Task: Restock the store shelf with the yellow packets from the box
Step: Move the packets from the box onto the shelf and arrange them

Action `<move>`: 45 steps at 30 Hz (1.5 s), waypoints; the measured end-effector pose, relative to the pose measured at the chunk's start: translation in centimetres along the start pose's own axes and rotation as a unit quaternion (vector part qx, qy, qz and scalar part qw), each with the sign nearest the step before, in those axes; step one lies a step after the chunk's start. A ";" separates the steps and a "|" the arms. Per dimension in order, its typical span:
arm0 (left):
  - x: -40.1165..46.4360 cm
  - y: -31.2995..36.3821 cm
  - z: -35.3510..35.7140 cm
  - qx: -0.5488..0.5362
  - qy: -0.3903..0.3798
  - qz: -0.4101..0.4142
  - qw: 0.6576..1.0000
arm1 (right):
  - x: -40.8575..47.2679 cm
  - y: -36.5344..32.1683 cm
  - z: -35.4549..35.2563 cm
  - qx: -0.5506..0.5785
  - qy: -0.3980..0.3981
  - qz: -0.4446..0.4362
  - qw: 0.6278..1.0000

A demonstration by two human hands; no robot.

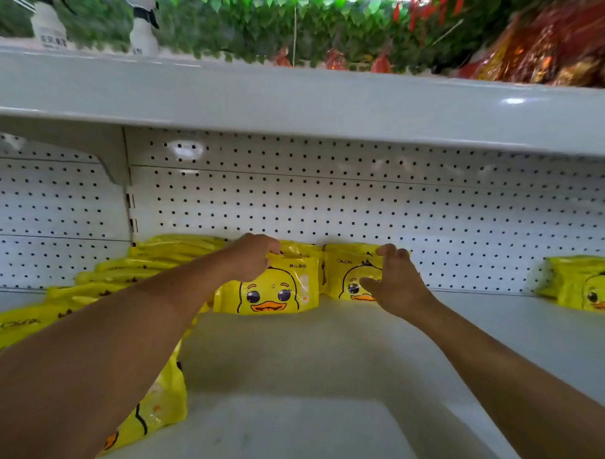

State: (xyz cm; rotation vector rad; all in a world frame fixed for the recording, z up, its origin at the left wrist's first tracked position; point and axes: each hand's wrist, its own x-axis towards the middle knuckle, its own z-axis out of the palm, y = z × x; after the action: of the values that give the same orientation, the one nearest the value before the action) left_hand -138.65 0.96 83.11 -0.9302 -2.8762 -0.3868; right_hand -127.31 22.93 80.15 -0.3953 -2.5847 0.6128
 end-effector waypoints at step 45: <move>-30.5 19.5 13.7 -0.083 -0.122 0.269 0.952 | -43.7 5.2 -8.4 -0.129 -0.024 0.266 0.955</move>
State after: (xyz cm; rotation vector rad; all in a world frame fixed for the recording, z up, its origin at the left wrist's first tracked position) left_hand -102.64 2.72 68.95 -1.8438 -2.6506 -0.4882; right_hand -84.86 14.23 68.64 -1.2002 -2.6099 0.4545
